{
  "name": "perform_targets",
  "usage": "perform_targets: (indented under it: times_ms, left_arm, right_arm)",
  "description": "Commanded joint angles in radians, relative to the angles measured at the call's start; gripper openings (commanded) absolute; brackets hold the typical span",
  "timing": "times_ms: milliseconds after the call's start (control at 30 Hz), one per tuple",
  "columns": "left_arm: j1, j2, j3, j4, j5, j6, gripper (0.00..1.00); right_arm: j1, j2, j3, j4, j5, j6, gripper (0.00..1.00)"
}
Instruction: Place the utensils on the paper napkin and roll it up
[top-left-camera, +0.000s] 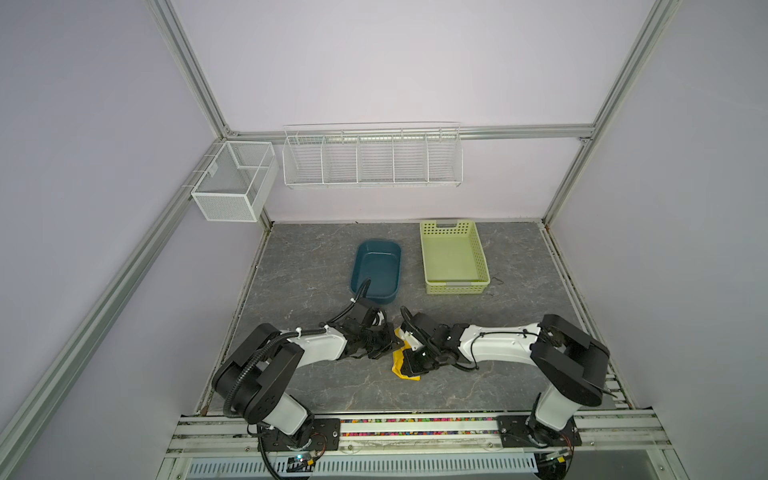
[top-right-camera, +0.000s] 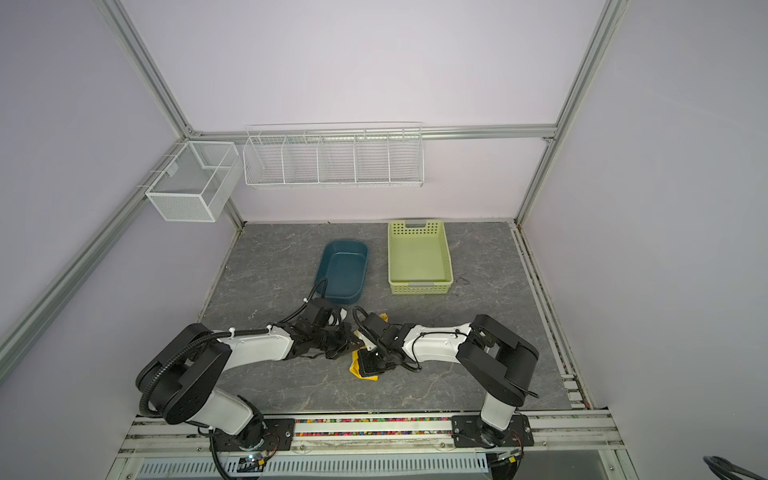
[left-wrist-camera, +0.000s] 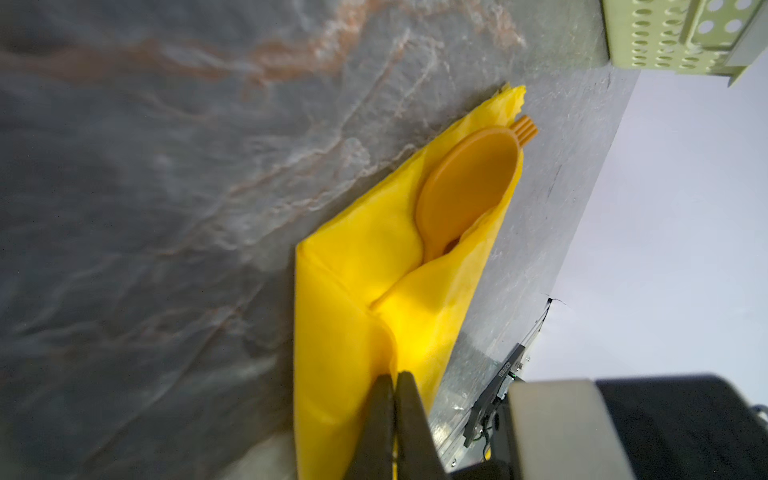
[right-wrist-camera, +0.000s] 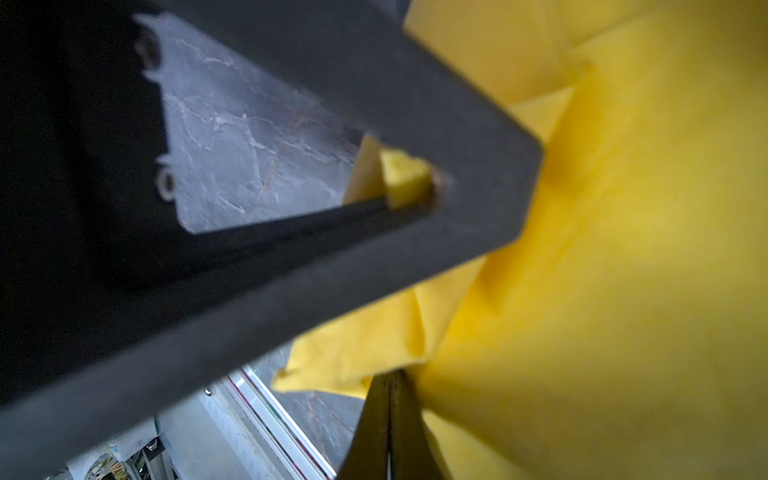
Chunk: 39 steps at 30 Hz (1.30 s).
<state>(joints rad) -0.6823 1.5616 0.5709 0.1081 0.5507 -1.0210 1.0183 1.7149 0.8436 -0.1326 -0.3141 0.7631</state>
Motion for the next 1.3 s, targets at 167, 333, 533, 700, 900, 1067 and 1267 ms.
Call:
perform_targets:
  times_ms: [167,333,533,700,900,1067,1267]
  left_arm:
    - [-0.037,0.092,0.047,0.164,0.069,-0.088,0.01]
    - [-0.045,0.152,0.049,0.225,0.101,-0.110,0.01]
    - [-0.045,0.163,0.049,0.189,0.064,-0.096,0.01]
    - [-0.045,0.160,0.061,0.145,0.048,-0.073,0.01]
    - [-0.045,0.163,0.066,0.142,0.049,-0.072,0.01]
    - [-0.045,0.158,0.070,0.141,0.048,-0.073,0.01]
    - [-0.045,0.154,0.067,0.143,0.049,-0.073,0.01]
  right_arm:
    - [0.003,-0.013,-0.051,0.012,0.017,0.007,0.07]
    - [0.004,-0.029,-0.063,0.025,0.018,0.004,0.07]
    - [0.006,-0.066,-0.067,0.008,0.033,0.001,0.07]
    - [-0.001,-0.142,-0.056,-0.062,0.053,0.000,0.19]
    - [-0.056,-0.255,-0.081,-0.126,0.058,0.020,0.25]
    - [-0.153,-0.309,-0.150,-0.130,0.036,0.075,0.31]
    - [-0.264,-0.245,-0.168,-0.044,-0.100,0.070,0.34]
